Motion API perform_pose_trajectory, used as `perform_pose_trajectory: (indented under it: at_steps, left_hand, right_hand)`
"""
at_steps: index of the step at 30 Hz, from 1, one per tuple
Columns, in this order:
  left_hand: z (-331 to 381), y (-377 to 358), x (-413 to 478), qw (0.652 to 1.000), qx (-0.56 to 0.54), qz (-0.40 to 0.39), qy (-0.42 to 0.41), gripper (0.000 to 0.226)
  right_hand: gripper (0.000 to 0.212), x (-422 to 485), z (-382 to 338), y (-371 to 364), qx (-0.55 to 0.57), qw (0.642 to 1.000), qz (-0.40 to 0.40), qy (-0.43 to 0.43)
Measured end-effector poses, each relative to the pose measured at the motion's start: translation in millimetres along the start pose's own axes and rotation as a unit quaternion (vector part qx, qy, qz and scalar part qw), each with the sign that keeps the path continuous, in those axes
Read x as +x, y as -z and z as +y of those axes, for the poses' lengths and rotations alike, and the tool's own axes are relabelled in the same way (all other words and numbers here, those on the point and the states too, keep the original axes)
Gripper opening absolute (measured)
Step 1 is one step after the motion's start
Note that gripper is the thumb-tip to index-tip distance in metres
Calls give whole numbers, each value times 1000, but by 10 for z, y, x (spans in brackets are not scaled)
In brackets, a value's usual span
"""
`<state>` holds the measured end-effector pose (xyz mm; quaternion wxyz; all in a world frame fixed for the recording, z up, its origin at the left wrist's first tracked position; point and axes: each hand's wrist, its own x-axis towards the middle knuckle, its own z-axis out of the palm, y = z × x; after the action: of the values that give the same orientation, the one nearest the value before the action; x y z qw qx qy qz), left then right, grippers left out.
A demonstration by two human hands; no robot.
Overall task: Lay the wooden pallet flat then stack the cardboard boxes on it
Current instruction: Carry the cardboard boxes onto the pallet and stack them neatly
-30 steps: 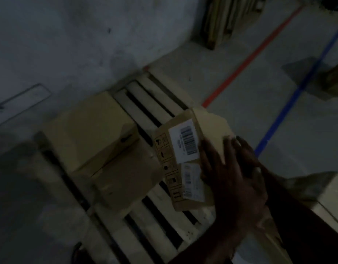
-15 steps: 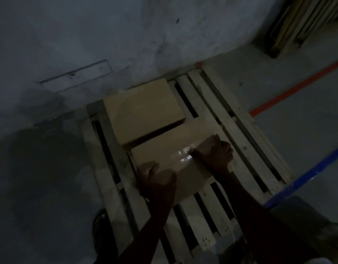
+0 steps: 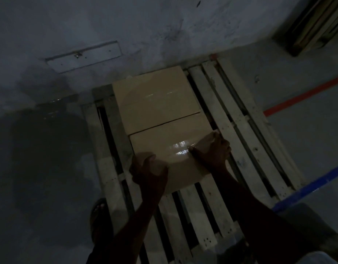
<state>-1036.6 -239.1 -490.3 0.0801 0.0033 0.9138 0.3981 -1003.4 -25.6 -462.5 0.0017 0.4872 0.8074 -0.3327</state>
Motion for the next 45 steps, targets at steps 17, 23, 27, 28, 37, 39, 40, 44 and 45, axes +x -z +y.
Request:
perform_pose_trajectory:
  at_steps: [17, 23, 27, 28, 37, 39, 40, 44, 45]
  left_hand:
    - [60, -237, -46, 964, 232, -67, -115, 69]
    - [43, -270, -72, 958, 246, -75, -131, 73]
    - [567, -360, -303, 965, 207, -124, -105, 81]
    - [750, -412, -421, 960, 200, -151, -124, 79]
    - [2037, -1498, -2208, 848, 130, -364, -362, 77]
    - [2220, -1844, -2722, 817, 105, -389, -411, 70]
    - [2289, -2046, -3020, 803, 91, -403, -430, 68]
    - [2421, -2723, -4090, 754, 87, -467, -453, 73]
    - [2431, -2871, -4357, 743, 94, -493, -443, 75]
  right_hand:
    - [87, -222, 258, -330, -209, 954, -25, 213]
    - [77, -473, 412, -301, -227, 934, -24, 275]
    - [60, -776, 640, -78, -176, 934, 31, 310]
    - [56, -849, 742, 39, -163, 940, 67, 292]
    - [48, -1542, 2569, 1987, -132, 938, 290, -137]
    - [53, -1636, 3232, 2263, -133, 922, 302, -200]
    - [56, -1681, 3599, 2387, -136, 915, 305, -224]
    - [60, -1950, 4781, 2746, -143, 887, 312, -307]
    - [60, -2060, 5064, 2788, -132, 879, 310, -337]
